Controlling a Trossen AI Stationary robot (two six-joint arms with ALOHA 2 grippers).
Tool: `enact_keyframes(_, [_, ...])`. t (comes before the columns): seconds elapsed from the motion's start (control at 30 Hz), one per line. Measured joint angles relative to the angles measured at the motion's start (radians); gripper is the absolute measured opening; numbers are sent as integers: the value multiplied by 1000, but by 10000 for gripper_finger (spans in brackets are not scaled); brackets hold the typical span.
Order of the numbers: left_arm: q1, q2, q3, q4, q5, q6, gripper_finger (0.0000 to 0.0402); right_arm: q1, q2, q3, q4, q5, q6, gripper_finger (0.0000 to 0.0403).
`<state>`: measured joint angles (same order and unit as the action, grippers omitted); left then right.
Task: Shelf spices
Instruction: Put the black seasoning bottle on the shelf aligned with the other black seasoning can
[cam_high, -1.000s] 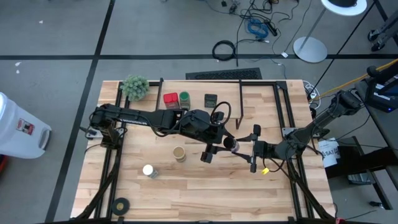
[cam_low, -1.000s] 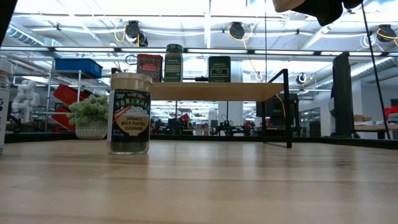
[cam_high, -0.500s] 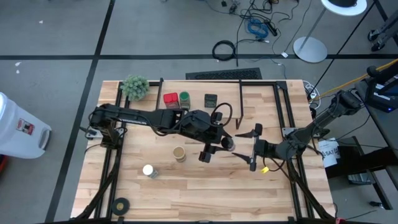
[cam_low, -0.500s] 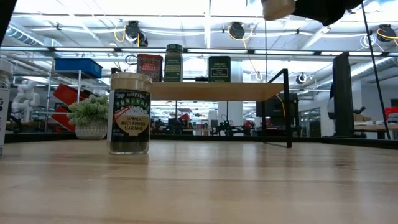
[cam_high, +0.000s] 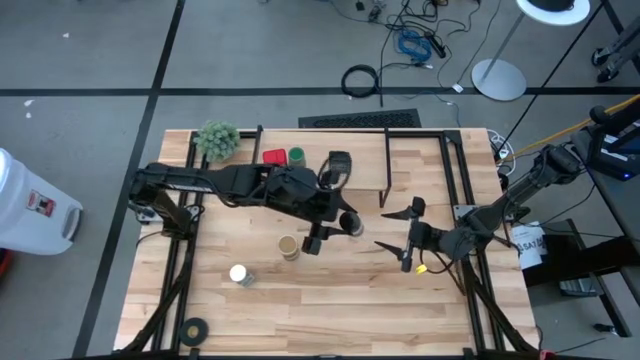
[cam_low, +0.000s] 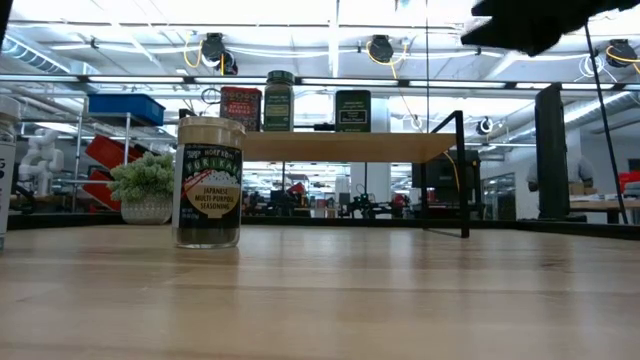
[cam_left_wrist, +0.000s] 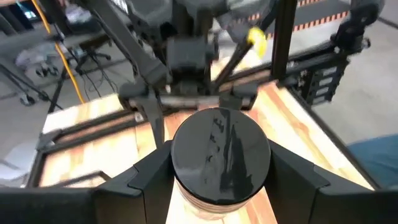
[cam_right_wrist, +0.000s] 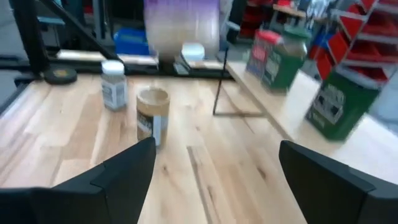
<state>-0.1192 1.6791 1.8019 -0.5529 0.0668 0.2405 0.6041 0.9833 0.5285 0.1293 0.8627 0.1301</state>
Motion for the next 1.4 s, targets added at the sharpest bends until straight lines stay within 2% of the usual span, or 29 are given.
enact_keyframes(0.17, [15, -55, 0, -6, -12, -21, 212, -1, 16, 0, -67, 1, 94, 327])
enact_keyframes(0.47, [127, -126, 9, -19, -19, -78, 212, -17, 67, 0, -67, -6, 99, 327])
enact_keyframes(0.67, [213, -122, 79, -60, -20, -78, 212, -37, 82, 0, -49, -59, 99, 327])
enact_keyframes(0.9, [300, -119, 122, -166, -16, -78, 212, -47, 82, 0, -50, -62, 97, 327])
enact_keyframes(1.4, [350, -73, 122, -246, -14, -71, 212, -47, 82, 0, -52, -83, 91, 327])
